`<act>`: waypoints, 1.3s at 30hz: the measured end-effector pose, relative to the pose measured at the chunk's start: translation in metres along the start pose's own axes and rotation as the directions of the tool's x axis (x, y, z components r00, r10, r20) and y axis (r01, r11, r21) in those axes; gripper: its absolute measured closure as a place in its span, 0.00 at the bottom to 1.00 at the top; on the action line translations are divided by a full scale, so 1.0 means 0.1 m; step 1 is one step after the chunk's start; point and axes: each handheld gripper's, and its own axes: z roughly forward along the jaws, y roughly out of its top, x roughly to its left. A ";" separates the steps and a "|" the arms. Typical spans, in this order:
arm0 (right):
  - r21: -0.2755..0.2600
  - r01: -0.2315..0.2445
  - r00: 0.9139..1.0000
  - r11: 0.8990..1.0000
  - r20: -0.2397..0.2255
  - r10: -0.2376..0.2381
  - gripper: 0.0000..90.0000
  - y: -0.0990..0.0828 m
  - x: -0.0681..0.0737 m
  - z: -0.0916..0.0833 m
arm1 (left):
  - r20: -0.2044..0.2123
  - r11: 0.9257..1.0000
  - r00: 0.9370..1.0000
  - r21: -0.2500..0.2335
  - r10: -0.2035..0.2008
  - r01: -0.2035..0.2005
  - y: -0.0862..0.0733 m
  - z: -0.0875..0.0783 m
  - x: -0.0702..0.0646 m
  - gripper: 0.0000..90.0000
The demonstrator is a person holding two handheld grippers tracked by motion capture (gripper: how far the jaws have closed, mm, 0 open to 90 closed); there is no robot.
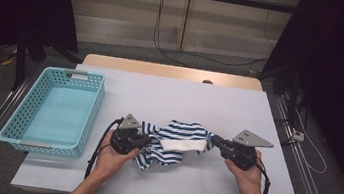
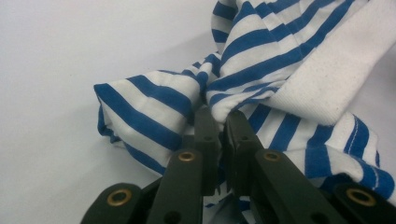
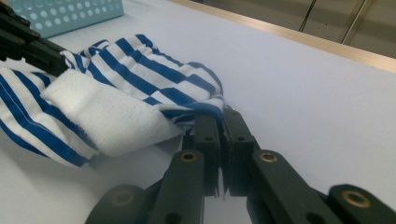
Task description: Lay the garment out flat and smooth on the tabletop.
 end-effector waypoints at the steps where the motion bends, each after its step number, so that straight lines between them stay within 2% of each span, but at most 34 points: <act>1: -0.007 -0.002 1.000 1.000 -0.001 0.002 0.97 0.01 -0.01 -0.01 | 0.002 1.000 1.000 -0.001 0.007 -0.007 0.00 0.00 0.00 0.94; 2: -0.012 -0.009 1.000 1.000 0.001 0.009 0.97 0.01 -0.01 -0.02 | 0.003 1.000 1.000 -0.006 0.002 -0.002 0.01 0.00 -0.01 0.94; 5: -0.035 -0.019 1.000 0.999 0.006 0.019 0.97 0.05 -0.04 -0.06 | 0.008 1.000 1.000 -0.007 0.019 -0.019 0.02 -0.03 -0.02 0.94; 6: -0.044 -0.033 0.999 0.999 0.004 0.033 0.97 0.07 -0.05 -0.08 | 0.011 1.000 1.000 -0.015 0.010 -0.009 0.02 -0.02 -0.04 0.95; 8: -0.057 -0.051 0.999 0.997 0.000 0.051 0.97 0.09 -0.07 -0.11 | 0.020 1.000 1.000 -0.011 0.023 -0.022 0.03 -0.03 -0.06 0.95; 11: -0.094 -0.061 0.998 0.994 0.017 0.063 0.98 0.16 -0.13 -0.19 | 0.038 0.999 0.998 -0.002 0.043 -0.042 0.04 -0.02 -0.10 0.95; 14: -0.124 -0.072 0.997 0.990 0.031 0.076 0.98 0.19 -0.19 -0.27 | 0.052 0.999 0.998 -0.019 0.047 -0.046 0.05 -0.01 -0.15 0.95; 15: -0.125 -0.076 0.996 0.989 0.034 0.081 0.98 0.18 -0.20 -0.27 | 0.054 0.998 0.997 -0.019 0.054 -0.053 0.05 -0.01 -0.16 0.95; 17: -0.114 -0.073 0.996 0.991 0.035 0.078 0.98 0.15 -0.21 -0.26 | 0.060 0.999 0.997 -0.015 0.044 -0.044 0.05 -0.01 -0.16 0.95; 18: -0.107 -0.082 0.996 0.991 0.036 0.086 0.98 0.14 -0.21 -0.25 | 0.056 0.999 0.997 0.002 0.045 -0.045 0.04 -0.01 -0.16 0.94; 19: -0.102 -0.078 0.996 0.992 0.038 0.083 0.98 0.12 -0.22 -0.23 | 0.063 0.999 0.997 -0.004 0.037 -0.037 0.03 0.00 -0.17 0.93; 21: -0.090 -0.088 0.995 0.992 0.041 0.092 0.98 0.10 -0.21 -0.21 | 0.071 0.999 0.996 -0.002 0.052 -0.052 0.01 -0.01 -0.20 0.92; 22: -0.091 -0.088 0.995 0.992 0.041 0.092 0.98 0.10 -0.22 -0.21 | 0.088 0.999 0.995 0.000 0.050 -0.051 0.00 -0.02 -0.23 0.91; 23: -0.094 -0.086 0.995 0.992 0.044 0.091 0.98 0.11 -0.22 -0.22 | 0.106 0.997 0.991 0.013 0.076 -0.077 -0.01 -0.03 -0.26 0.90; 24: -0.097 -0.085 0.995 0.992 0.048 0.090 0.98 0.11 -0.23 -0.22 | 0.111 0.997 0.991 0.011 0.079 -0.081 -0.03 -0.03 -0.30 0.89; 25: -0.095 -0.082 0.995 0.992 0.050 0.087 0.98 0.10 -0.24 -0.23 | 0.110 0.995 0.989 0.019 0.093 -0.096 -0.05 -0.05 -0.32 0.87; 26: -0.094 -0.082 0.995 0.992 0.051 0.087 0.98 0.10 -0.24 -0.23 | 0.108 0.996 0.991 0.019 0.084 -0.087 -0.07 -0.05 -0.35 0.85; 27: -0.090 -0.086 0.995 0.992 0.051 0.091 0.98 0.10 -0.24 -0.23 | 0.102 0.995 0.990 0.018 0.093 -0.095 -0.08 -0.06 -0.37 0.84; 28: -0.086 -0.092 0.994 0.992 0.050 0.097 0.98 0.09 -0.25 -0.23 | 0.098 0.997 0.992 0.011 0.080 -0.081 -0.09 -0.07 -0.39 0.84; 29: -0.084 -0.092 0.994 0.992 0.052 0.096 0.98 0.08 -0.25 -0.22 | 0.084 0.995 0.992 0.002 0.097 -0.098 -0.09 -0.07 -0.39 0.84; 30: -0.084 -0.093 0.994 0.992 0.048 0.098 0.98 0.08 -0.25 -0.22 | 0.074 0.996 0.994 -0.014 0.084 -0.083 -0.08 -0.07 -0.39 0.84; 32: -0.079 -0.095 0.994 0.992 0.050 0.099 0.98 0.08 -0.25 -0.22 | 0.077 0.998 0.995 -0.007 0.067 -0.067 -0.06 -0.05 -0.38 0.90; 33: -0.079 -0.095 0.994 0.992 0.044 0.099 0.98 0.08 -0.25 -0.22 | 0.067 0.997 0.994 -0.009 0.083 -0.083 -0.06 -0.04 -0.37 0.95; 35: -0.080 -0.084 0.995 0.993 0.044 0.088 0.98 0.09 -0.24 -0.22 | 0.069 0.997 0.995 -0.018 0.077 -0.076 -0.04 -0.03 -0.36 0.99; 38: -0.074 -0.081 0.996 0.994 0.038 0.084 0.98 0.10 -0.23 -0.21 | 0.087 0.997 0.993 -0.032 0.077 -0.074 0.00 -0.06 -0.34 1.00; 39: -0.073 -0.087 0.995 0.994 0.034 0.090 0.98 0.11 -0.23 -0.21 | 0.097 0.998 0.993 -0.040 0.062 -0.058 0.02 -0.07 -0.35 1.00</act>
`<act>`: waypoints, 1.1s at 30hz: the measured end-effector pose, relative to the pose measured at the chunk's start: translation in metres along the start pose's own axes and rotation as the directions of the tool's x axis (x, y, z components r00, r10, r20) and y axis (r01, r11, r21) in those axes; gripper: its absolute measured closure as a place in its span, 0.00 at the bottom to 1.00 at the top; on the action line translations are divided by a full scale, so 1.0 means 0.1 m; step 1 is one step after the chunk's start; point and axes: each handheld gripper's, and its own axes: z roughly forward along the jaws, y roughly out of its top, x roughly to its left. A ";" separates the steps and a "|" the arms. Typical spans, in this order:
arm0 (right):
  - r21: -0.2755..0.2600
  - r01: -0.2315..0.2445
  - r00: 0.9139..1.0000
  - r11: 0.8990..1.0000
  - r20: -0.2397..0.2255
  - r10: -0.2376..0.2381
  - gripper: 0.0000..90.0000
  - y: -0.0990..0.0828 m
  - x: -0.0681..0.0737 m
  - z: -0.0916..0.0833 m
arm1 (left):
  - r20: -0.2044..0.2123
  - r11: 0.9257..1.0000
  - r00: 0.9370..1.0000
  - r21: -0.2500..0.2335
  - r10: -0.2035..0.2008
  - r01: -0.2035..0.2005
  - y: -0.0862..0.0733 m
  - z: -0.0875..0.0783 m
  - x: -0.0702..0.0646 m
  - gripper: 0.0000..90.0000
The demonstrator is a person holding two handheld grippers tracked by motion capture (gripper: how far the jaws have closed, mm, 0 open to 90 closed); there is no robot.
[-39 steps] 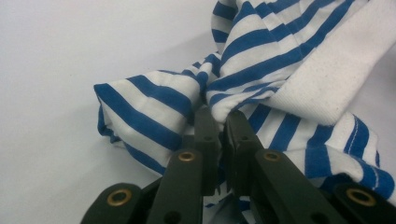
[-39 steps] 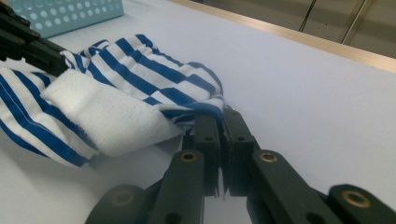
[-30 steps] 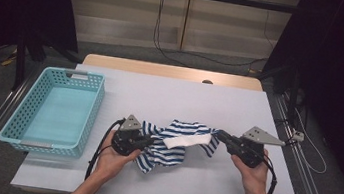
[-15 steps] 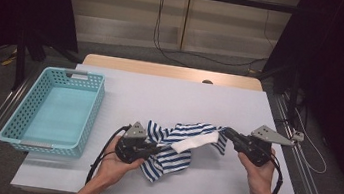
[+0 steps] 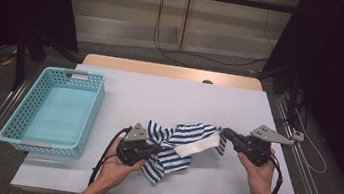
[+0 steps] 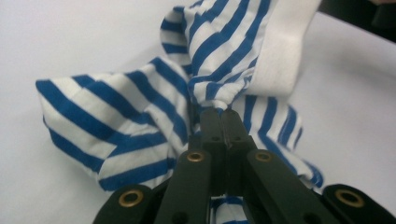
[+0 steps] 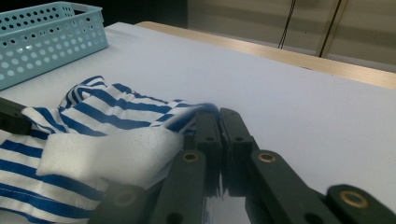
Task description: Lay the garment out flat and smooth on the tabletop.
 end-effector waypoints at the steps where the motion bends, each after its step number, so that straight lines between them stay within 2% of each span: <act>1: 0.010 0.009 1.000 1.000 0.003 -0.009 0.98 0.01 -0.01 0.00 | -0.003 1.000 1.000 0.002 0.024 -0.024 0.02 -0.02 0.03 1.00; 3: 0.006 0.007 1.000 1.000 0.000 -0.007 0.98 0.02 -0.02 0.00 | 0.003 1.000 1.000 -0.025 -0.001 0.001 0.06 -0.07 0.04 1.00; 9: -0.019 0.008 1.000 1.000 0.006 -0.008 0.98 0.10 -0.06 -0.10 | 0.029 0.997 1.000 -0.075 0.010 -0.008 0.26 -0.28 0.13 1.00; 14: -0.012 0.056 0.998 0.998 0.002 -0.056 0.98 0.25 -0.07 -0.17 | 0.008 0.992 0.999 -0.121 0.038 -0.037 0.47 -0.48 0.19 1.00; 18: -0.056 0.077 0.997 0.995 0.001 -0.077 0.98 0.42 -0.02 -0.25 | -0.020 0.986 0.999 -0.160 0.044 -0.046 0.66 -0.61 0.19 1.00; 21: -0.091 0.096 0.995 0.991 -0.004 -0.097 0.98 0.57 0.04 -0.34 | -0.032 0.978 0.998 -0.197 0.063 -0.068 0.79 -0.75 0.18 1.00; 24: -0.125 0.143 0.989 0.982 -0.011 -0.146 0.98 0.75 0.12 -0.44 | -0.055 0.971 0.997 -0.229 0.061 -0.072 0.90 -0.90 0.21 1.00; 25: -0.137 0.159 0.987 0.978 -0.012 -0.162 0.98 0.81 0.14 -0.47 | -0.061 0.970 0.996 -0.231 0.058 -0.070 0.93 -0.93 0.22 1.00; 26: -0.141 0.169 0.985 0.975 -0.011 -0.172 0.98 0.87 0.17 -0.49 | -0.066 0.970 0.996 -0.231 0.056 -0.070 0.94 -0.94 0.24 1.00; 29: -0.143 0.196 0.980 0.970 -0.001 -0.198 0.98 0.96 0.19 -0.46 | -0.088 0.978 0.996 -0.203 0.034 -0.052 0.94 -0.88 0.31 1.00; 31: -0.119 0.187 0.982 0.975 0.011 -0.187 0.98 0.93 0.15 -0.34 | -0.099 0.984 0.995 -0.173 0.022 -0.039 0.88 -0.76 0.39 1.00; 33: -0.094 0.174 0.985 0.980 0.020 -0.173 0.98 0.87 0.11 -0.22 | -0.099 0.989 0.995 -0.147 -0.008 -0.007 0.81 -0.64 0.48 1.00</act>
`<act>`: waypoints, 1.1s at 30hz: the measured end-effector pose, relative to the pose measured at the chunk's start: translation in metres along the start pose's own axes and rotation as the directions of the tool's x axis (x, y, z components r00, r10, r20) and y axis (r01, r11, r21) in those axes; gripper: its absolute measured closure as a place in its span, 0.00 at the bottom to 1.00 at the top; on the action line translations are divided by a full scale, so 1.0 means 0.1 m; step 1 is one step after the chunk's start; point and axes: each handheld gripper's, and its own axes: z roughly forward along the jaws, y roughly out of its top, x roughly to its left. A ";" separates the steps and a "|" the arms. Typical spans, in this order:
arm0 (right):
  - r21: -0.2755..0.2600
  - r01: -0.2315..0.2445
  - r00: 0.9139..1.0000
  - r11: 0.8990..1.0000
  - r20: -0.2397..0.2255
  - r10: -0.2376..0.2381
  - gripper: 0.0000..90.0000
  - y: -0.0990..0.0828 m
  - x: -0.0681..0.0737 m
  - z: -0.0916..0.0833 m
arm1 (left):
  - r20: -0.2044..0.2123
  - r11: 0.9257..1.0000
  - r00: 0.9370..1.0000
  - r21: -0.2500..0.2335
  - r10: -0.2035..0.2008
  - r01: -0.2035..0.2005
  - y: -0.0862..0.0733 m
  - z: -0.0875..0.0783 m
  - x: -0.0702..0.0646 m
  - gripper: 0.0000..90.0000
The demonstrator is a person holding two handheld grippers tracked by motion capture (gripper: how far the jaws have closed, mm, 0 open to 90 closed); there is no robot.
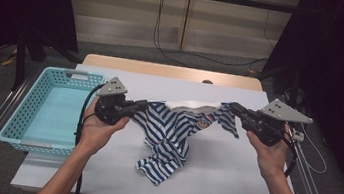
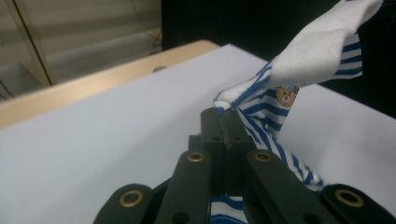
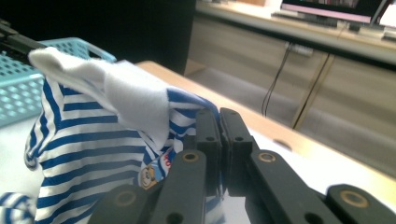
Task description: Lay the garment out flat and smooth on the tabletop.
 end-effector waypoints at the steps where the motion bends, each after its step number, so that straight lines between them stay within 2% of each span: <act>1: 0.008 -0.003 1.000 1.000 0.000 0.003 0.98 -0.05 -0.02 0.07 | -0.013 1.000 1.000 0.021 -0.007 0.008 -0.04 0.06 0.03 1.00; 4: 0.051 -0.035 0.999 0.998 0.001 0.035 0.98 -0.19 -0.06 0.24 | -0.023 0.997 0.999 0.055 -0.047 0.048 -0.15 0.20 0.14 1.00; 9: 0.107 -0.050 0.999 0.993 0.004 0.050 0.98 -0.34 -0.14 0.49 | -0.048 0.993 0.996 0.093 -0.075 0.079 -0.20 0.36 0.28 1.00; 11: 0.118 -0.056 0.998 0.991 0.007 0.055 0.98 -0.37 -0.19 0.58 | -0.056 0.990 0.996 0.115 -0.075 0.081 -0.22 0.44 0.35 1.00; 12: 0.125 -0.062 0.998 0.990 0.008 0.062 0.98 -0.38 -0.20 0.62 | -0.060 0.987 0.996 0.143 -0.062 0.070 -0.23 0.47 0.39 1.00; 14: 0.142 -0.074 0.997 0.987 0.018 0.072 0.98 -0.42 -0.24 0.70 | -0.066 0.985 0.995 0.152 -0.068 0.078 -0.26 0.54 0.44 1.00; 15: 0.150 -0.073 0.997 0.986 0.021 0.071 0.98 -0.43 -0.26 0.74 | -0.072 0.983 0.994 0.154 -0.087 0.097 -0.27 0.58 0.46 1.00; 18: 0.168 -0.069 0.997 0.983 0.031 0.064 0.97 -0.47 -0.30 0.86 | -0.070 0.980 0.996 0.186 -0.062 0.074 -0.27 0.65 0.52 1.00; 20: 0.172 -0.072 0.997 0.982 0.036 0.066 0.97 -0.48 -0.35 0.93 | -0.085 0.977 0.995 0.199 -0.059 0.075 -0.24 0.71 0.56 1.00; 22: 0.177 -0.085 0.996 0.980 0.044 0.078 0.97 -0.50 -0.41 1.01 | -0.086 0.976 0.994 0.198 -0.070 0.086 -0.22 0.74 0.62 1.00; 24: 0.187 -0.094 0.995 0.978 0.049 0.087 0.97 -0.52 -0.44 1.10 | -0.103 0.976 0.988 0.174 -0.113 0.129 -0.21 0.80 0.65 1.00; 25: 0.196 -0.094 0.995 0.976 0.052 0.086 0.97 -0.53 -0.45 1.14 | -0.103 0.975 0.992 0.198 -0.079 0.098 -0.20 0.81 0.69 1.00; 26: 0.208 -0.088 0.995 0.974 0.057 0.078 0.97 -0.54 -0.47 1.18 | -0.114 0.976 0.989 0.185 -0.096 0.116 -0.21 0.84 0.70 1.00; 27: 0.210 -0.092 0.995 0.973 0.058 0.082 0.97 -0.54 -0.48 1.21 | -0.117 0.974 0.989 0.199 -0.088 0.110 -0.21 0.86 0.74 1.00; 28: 0.212 -0.097 0.994 0.972 0.060 0.086 0.97 -0.55 -0.50 1.25 | -0.121 0.974 0.987 0.186 -0.106 0.127 -0.21 0.89 0.75 1.00; 30: 0.222 -0.098 0.994 0.970 0.063 0.086 0.97 -0.55 -0.54 1.32 | -0.127 0.974 0.986 0.186 -0.109 0.132 -0.22 0.94 0.79 1.00; 31: 0.227 -0.100 0.994 0.969 0.066 0.087 0.97 -0.55 -0.56 1.36 | -0.132 0.970 0.986 0.203 -0.106 0.132 -0.21 0.96 0.81 1.00; 33: 0.240 -0.087 0.995 0.967 0.070 0.072 0.97 -0.54 -0.59 1.43 | -0.144 0.972 0.981 0.178 -0.127 0.152 -0.20 1.02 0.85 1.00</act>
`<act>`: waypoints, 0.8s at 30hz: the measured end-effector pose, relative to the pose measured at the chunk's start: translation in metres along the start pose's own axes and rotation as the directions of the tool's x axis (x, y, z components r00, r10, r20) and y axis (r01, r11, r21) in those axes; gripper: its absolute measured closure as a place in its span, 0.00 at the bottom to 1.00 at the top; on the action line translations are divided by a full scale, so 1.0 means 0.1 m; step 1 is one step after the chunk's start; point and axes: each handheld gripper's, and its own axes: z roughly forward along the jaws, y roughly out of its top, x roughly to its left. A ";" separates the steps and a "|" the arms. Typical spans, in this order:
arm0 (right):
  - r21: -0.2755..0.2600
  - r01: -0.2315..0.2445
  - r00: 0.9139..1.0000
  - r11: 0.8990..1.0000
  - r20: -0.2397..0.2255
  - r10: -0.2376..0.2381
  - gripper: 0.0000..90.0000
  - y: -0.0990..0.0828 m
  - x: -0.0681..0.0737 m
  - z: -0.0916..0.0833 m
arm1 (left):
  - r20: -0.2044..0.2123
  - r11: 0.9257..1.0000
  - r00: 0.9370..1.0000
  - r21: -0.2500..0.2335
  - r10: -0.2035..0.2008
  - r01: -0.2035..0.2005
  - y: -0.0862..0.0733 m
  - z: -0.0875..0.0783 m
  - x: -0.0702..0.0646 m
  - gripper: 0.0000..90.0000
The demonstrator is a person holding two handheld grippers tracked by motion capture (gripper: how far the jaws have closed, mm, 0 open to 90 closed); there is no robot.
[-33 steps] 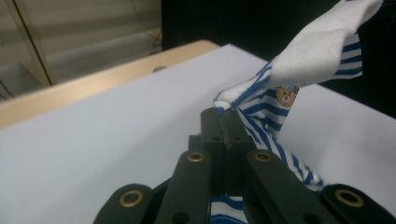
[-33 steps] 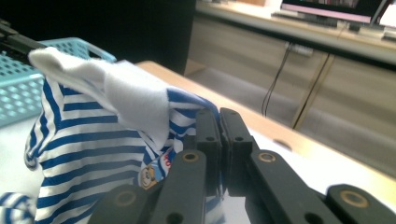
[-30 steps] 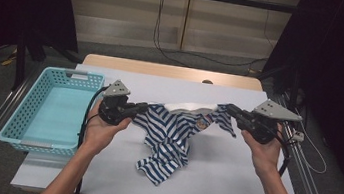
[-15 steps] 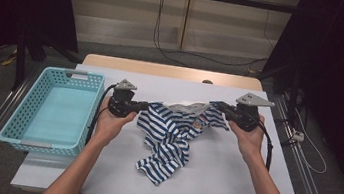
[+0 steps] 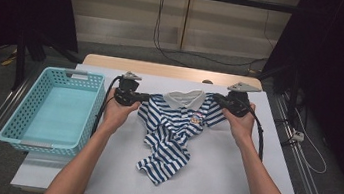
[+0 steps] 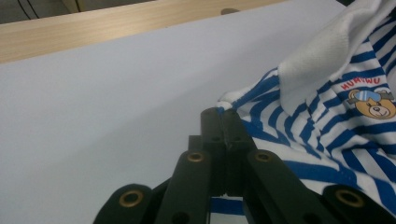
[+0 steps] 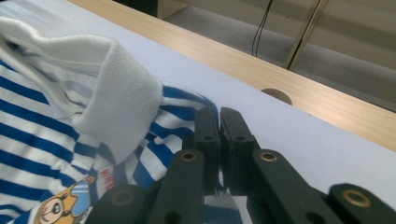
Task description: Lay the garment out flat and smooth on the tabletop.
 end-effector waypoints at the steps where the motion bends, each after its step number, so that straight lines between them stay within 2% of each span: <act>1: 0.003 0.005 1.000 1.000 0.006 -0.005 0.97 0.01 -0.01 0.04 | 0.007 1.000 1.000 0.027 0.009 -0.009 0.02 0.01 0.04 1.00; 2: 0.005 0.004 1.000 1.000 0.011 -0.004 0.97 0.03 -0.03 0.07 | 0.000 1.000 1.000 0.004 -0.018 0.018 0.03 0.05 0.04 1.00; 3: 0.005 -0.001 1.000 1.000 0.017 0.001 0.97 0.03 -0.06 0.11 | -0.009 1.000 1.000 0.006 -0.015 0.015 0.05 0.08 0.06 1.00; 5: 0.010 -0.008 1.000 1.000 0.029 0.008 0.95 0.04 -0.12 0.20 | -0.011 0.999 0.999 -0.009 -0.036 0.036 0.07 0.13 0.11 1.00; 6: 0.014 -0.013 0.999 1.000 0.041 0.013 0.93 0.04 -0.16 0.23 | -0.020 0.998 0.998 -0.018 -0.053 0.053 0.07 0.15 0.12 0.96; 7: 0.017 -0.016 0.998 1.000 0.058 0.015 0.89 0.03 -0.19 0.26 | -0.028 0.997 0.997 -0.031 -0.073 0.072 0.06 0.16 0.14 0.84; 8: 0.014 -0.028 0.997 1.000 0.067 0.027 0.87 0.01 -0.22 0.26 | -0.001 0.996 0.997 -0.029 -0.083 0.083 0.05 0.15 0.14 0.78; 10: -0.002 -0.064 0.996 0.998 0.063 0.064 0.80 -0.01 -0.28 0.22 | -0.017 0.999 0.999 -0.013 -0.043 0.043 0.05 0.13 0.13 0.75; 11: -0.004 -0.082 0.994 0.997 0.066 0.082 0.76 -0.01 -0.30 0.18 | -0.016 0.999 0.999 -0.019 -0.041 0.041 0.04 0.11 0.12 0.69; 12: -0.002 -0.086 0.994 0.996 0.062 0.086 0.76 -0.03 -0.32 0.15 | -0.024 0.999 0.999 -0.016 -0.037 0.036 0.04 0.09 0.13 0.65; 13: 0.004 -0.081 0.995 0.997 0.056 0.081 0.74 -0.04 -0.32 0.12 | -0.025 0.998 0.998 -0.035 -0.055 0.054 0.03 0.06 0.12 0.61; 15: 0.014 -0.081 0.996 0.997 0.050 0.080 0.69 -0.11 -0.31 0.06 | -0.027 0.998 0.999 -0.035 -0.044 0.043 0.00 0.01 0.11 0.59; 16: 0.021 -0.089 0.996 0.996 0.032 0.089 0.69 -0.15 -0.30 0.03 | -0.033 0.999 0.999 -0.028 -0.027 0.026 -0.02 -0.01 0.10 0.57; 20: 0.070 -0.094 0.996 0.993 0.017 0.093 0.66 -0.31 -0.28 -0.02 | -0.024 0.999 0.999 -0.026 -0.040 0.039 -0.14 -0.07 0.07 0.56; 24: 0.130 -0.101 0.995 0.986 0.001 0.102 0.65 -0.43 -0.27 0.00 | -0.039 1.000 0.999 0.013 -0.011 0.011 -0.25 -0.08 0.03 0.59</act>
